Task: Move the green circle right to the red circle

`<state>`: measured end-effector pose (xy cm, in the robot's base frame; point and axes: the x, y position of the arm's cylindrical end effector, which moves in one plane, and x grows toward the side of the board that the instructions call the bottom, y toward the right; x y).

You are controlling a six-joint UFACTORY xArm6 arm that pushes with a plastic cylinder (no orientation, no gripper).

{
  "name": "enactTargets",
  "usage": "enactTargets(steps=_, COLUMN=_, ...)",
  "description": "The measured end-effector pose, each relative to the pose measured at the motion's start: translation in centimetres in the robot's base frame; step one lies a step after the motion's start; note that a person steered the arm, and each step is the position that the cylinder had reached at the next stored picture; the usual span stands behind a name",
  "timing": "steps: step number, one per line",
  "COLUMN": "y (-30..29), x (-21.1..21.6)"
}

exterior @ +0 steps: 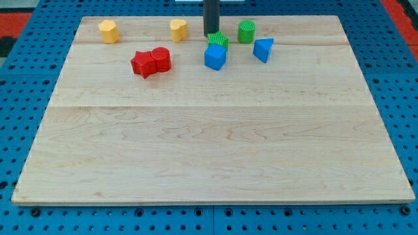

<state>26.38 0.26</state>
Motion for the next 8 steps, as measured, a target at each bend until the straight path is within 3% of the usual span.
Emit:
enactTargets(steps=2, y=6.7, x=0.7)
enactTargets(steps=4, y=13.0, x=-1.4)
enactTargets(steps=5, y=13.2, x=-5.3)
enactTargets(steps=6, y=6.1, x=-6.3)
enactTargets(steps=8, y=0.0, x=2.8)
